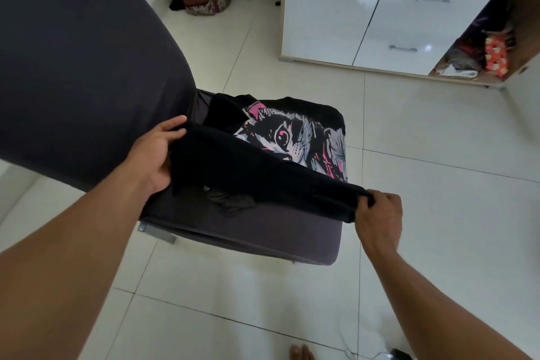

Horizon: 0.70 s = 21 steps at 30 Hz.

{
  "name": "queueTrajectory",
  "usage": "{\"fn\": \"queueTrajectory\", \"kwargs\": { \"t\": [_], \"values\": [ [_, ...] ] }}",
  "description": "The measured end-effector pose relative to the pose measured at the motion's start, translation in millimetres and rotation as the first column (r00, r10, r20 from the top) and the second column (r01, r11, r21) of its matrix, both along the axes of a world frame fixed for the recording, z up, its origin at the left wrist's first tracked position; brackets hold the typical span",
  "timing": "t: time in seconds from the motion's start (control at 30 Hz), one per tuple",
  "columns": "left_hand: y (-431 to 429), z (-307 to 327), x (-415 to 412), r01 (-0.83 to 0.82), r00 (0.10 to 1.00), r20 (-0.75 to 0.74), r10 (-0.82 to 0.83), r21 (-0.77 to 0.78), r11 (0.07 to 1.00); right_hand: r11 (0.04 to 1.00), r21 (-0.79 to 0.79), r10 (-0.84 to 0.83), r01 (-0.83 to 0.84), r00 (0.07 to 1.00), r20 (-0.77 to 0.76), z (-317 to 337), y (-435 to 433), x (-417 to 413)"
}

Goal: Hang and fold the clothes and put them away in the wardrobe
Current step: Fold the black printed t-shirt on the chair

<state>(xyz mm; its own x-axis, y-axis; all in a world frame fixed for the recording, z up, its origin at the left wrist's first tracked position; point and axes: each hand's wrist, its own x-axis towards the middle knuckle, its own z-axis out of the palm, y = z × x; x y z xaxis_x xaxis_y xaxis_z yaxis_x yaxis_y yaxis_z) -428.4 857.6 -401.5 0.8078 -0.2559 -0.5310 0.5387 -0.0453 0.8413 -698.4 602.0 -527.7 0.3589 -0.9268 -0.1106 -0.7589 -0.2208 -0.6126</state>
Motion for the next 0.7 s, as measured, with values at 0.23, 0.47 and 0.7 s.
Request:
{"fn": "queueTrajectory", "kwargs": {
  "t": [0.23, 0.47, 0.7],
  "values": [
    [-25, -26, 32, -0.075, 0.997, -0.018, 0.076, 0.035, 0.997, 0.995, 0.022, 0.094, -0.093, 0.995, -0.046, -13, -35, 37],
    [-30, -52, 38, -0.222, 0.969, -0.046, 0.245, 0.281, 0.934, 0.946, 0.216, 0.252, -0.243, 0.968, -0.017, -22, -35, 52],
    [-28, -58, 50, -0.237, 0.971, 0.103, 0.215, 0.308, 0.921, 0.943, 0.22, 0.244, -0.248, 0.969, 0.048, -19, -46, 74]
  ]
}}
